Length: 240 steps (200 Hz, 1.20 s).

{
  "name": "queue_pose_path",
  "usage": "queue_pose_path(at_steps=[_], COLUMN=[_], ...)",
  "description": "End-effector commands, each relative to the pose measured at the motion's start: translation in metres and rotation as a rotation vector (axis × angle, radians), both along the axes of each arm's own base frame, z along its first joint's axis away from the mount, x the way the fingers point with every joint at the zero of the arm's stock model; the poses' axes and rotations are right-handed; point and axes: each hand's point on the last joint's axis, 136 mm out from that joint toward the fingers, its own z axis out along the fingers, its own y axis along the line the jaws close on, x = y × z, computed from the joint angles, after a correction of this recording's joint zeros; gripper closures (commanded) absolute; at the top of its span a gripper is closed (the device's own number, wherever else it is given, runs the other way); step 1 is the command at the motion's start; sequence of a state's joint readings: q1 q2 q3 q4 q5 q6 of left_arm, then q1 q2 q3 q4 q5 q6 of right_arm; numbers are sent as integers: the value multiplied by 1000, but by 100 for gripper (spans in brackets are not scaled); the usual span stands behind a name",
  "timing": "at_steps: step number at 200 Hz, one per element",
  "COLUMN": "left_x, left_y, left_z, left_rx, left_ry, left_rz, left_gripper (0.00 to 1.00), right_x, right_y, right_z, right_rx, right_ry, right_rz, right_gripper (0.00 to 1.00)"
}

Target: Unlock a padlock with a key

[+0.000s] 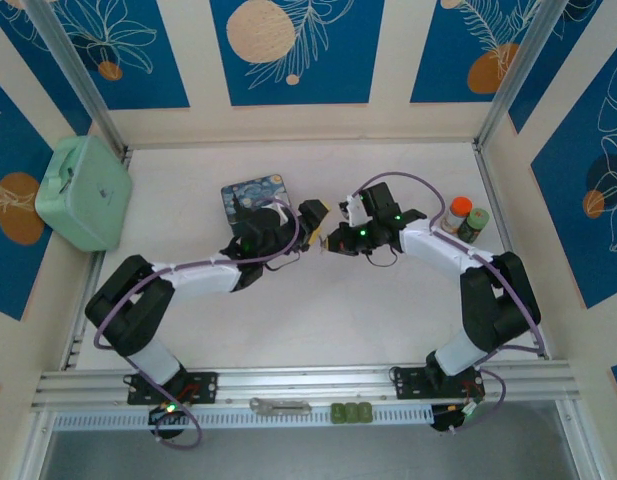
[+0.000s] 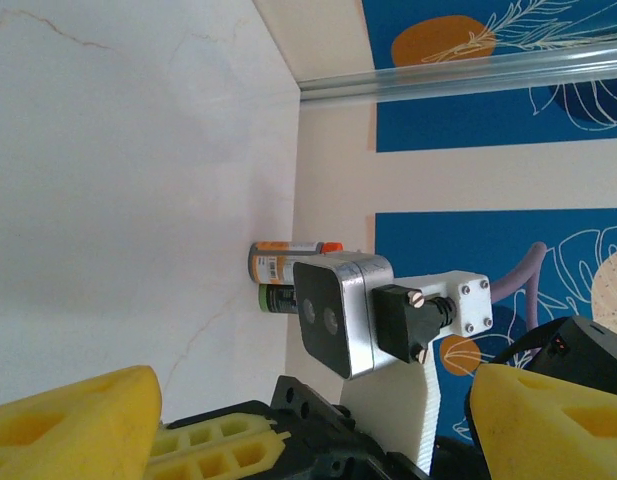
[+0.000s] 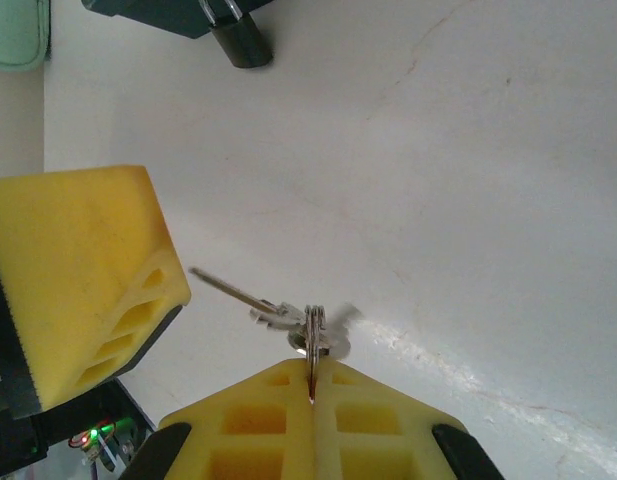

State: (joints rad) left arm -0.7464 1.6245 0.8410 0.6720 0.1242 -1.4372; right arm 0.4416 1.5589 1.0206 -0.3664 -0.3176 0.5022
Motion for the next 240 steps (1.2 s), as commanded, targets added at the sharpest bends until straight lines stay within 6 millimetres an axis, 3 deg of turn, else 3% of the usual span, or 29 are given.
queue_pose_path(at_steps=[1, 47, 109, 183, 240], left_x=[0, 0, -1, -5, -3], left_y=[-6, -2, 1, -12, -17], left_z=[11, 2, -38, -39, -28], left_rx=[-4, 55, 145, 95, 50], left_ry=[-32, -35, 58, 91, 78], left_rz=[-29, -21, -10, -38, -46], left_gripper=[19, 18, 18, 17, 17], right_x=[-3, -1, -2, 2, 1], right_y=[5, -3, -4, 5, 16], right_z=[3, 21, 33, 43, 34], right_rx=[19, 79, 107, 153, 162], right_ry=[7, -25, -36, -60, -37], right_rz=[11, -19, -27, -11, 17], right_gripper=[100, 100, 100, 100, 100])
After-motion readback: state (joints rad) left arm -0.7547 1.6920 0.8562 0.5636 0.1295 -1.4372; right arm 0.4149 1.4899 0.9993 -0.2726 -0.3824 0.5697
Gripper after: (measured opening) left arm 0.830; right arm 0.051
